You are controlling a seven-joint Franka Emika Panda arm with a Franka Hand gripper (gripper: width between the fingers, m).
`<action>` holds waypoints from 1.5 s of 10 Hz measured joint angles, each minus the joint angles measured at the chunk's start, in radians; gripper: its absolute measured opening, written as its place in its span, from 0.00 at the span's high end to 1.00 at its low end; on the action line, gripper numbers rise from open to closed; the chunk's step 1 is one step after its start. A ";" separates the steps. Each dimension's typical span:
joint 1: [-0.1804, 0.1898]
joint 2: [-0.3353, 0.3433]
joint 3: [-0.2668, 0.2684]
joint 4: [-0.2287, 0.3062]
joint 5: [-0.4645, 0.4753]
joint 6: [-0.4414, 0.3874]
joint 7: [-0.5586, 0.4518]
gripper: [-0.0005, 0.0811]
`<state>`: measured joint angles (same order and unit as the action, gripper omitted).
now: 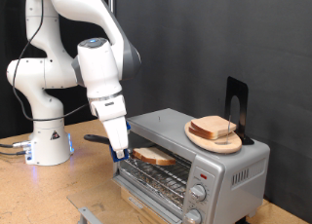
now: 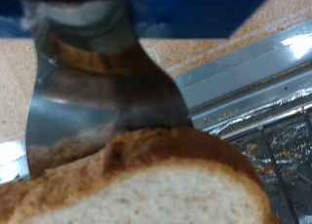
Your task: Make a piece of toast with the oven
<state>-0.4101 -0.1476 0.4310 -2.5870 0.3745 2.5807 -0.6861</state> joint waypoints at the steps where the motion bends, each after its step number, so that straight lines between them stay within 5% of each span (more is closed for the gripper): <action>1: -0.003 -0.001 0.004 -0.008 -0.042 0.008 0.041 0.50; 4: -0.045 0.023 0.013 -0.027 -0.257 0.087 0.166 0.50; 15: -0.049 0.032 -0.053 -0.061 -0.210 0.093 0.008 0.50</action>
<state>-0.4593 -0.1159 0.3783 -2.6480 0.1647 2.6736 -0.6781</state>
